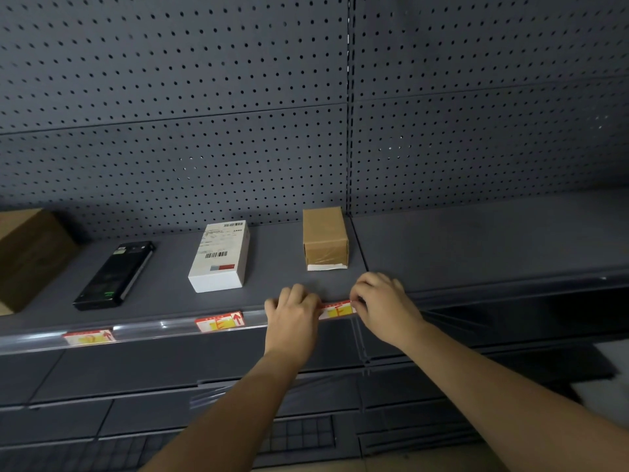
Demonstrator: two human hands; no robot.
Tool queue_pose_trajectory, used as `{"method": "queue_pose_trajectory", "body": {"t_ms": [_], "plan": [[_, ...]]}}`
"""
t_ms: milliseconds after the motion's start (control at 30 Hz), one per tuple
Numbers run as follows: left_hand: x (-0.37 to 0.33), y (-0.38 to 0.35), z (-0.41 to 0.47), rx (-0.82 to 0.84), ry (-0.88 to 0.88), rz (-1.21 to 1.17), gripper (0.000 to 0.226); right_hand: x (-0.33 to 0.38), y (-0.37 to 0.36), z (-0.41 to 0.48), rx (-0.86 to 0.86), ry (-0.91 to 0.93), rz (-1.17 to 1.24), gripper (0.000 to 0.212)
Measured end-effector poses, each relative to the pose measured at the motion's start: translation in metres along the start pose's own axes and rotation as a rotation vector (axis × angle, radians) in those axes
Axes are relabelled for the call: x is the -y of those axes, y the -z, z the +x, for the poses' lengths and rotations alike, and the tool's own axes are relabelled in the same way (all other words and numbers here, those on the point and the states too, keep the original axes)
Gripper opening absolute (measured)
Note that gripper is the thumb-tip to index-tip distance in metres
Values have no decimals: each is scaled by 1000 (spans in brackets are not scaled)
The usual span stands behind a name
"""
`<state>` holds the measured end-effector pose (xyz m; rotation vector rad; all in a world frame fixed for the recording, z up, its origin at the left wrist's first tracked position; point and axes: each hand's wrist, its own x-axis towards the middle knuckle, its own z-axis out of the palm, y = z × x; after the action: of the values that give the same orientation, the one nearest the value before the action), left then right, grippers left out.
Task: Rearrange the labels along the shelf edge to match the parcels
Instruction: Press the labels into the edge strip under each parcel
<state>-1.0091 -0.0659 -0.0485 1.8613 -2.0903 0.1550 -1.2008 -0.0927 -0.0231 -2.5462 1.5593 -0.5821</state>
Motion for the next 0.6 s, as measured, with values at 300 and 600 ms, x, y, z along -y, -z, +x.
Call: {"method": "queue_pose_trajectory", "body": {"t_ms": [300,600], "plan": [[4,0,8,38,-119,43,22,-1,2,4,36,35,-50,14],[12,-3,11,66,-243,14,25,-4,-13,3,36,105,-125,15]]}}
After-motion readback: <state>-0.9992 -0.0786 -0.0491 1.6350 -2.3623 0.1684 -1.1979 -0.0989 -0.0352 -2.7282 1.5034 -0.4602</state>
